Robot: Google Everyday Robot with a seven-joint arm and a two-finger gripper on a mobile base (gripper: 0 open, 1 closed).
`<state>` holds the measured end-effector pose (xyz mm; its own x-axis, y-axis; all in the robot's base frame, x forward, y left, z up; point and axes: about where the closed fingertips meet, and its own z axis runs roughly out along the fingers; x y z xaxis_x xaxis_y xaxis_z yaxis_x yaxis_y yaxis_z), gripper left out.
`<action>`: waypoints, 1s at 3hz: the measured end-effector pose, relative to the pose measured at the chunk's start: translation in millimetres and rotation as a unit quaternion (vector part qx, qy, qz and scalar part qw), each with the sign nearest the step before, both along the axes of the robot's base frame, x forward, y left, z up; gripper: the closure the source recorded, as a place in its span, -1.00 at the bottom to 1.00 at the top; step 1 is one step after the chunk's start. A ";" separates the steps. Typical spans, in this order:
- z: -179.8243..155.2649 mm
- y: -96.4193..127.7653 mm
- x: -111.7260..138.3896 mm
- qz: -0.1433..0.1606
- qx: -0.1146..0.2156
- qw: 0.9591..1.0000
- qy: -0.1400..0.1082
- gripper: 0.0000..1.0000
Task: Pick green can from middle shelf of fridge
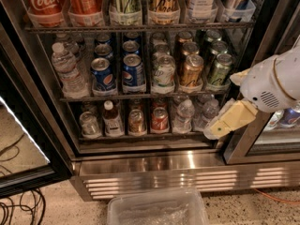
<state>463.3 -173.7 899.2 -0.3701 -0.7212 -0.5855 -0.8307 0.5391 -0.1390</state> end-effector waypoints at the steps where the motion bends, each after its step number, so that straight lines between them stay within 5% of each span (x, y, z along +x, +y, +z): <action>1: -17.4 10.5 7.3 0.004 0.036 0.999 -0.010 -1.00; 2: -38.3 19.9 11.3 -0.006 0.090 0.995 -0.049 -1.00; 3: -43.3 15.6 27.9 -0.046 0.120 0.987 -0.097 -1.00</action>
Offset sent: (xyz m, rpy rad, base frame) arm 0.0270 0.0149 -0.0599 0.3331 -0.2629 -0.0854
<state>491.2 -158.1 855.8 -0.2924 -0.5211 -0.8019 -0.7465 0.6484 -0.1491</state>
